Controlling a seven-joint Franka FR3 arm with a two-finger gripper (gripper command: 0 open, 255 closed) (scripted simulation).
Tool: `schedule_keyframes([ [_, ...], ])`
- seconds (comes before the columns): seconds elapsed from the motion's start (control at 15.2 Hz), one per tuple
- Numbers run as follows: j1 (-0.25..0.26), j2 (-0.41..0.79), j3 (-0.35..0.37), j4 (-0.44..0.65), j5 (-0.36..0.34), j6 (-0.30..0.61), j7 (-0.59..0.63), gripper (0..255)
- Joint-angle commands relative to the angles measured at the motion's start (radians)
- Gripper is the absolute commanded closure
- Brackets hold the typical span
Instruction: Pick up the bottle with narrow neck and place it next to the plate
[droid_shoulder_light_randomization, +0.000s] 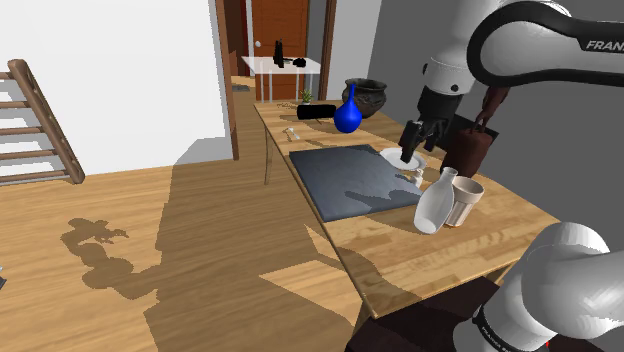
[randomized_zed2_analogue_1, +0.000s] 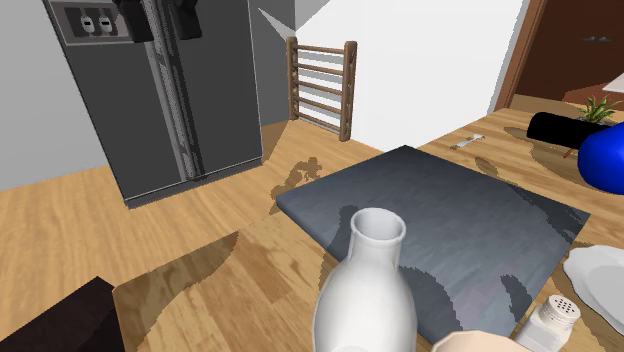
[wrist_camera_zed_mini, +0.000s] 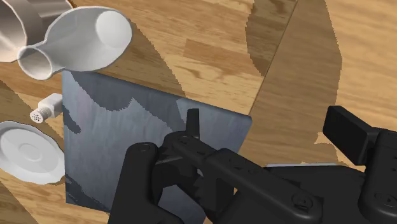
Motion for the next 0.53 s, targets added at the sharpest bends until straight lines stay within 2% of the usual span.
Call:
schedule_keyframes([
  [0.0, 0.000, 0.000, 0.000, 0.000, 0.000, 0.000, 0.000, 0],
  [0.46, -0.060, 0.014, -0.161, -0.073, -0.081, 0.067, -0.158, 0],
])
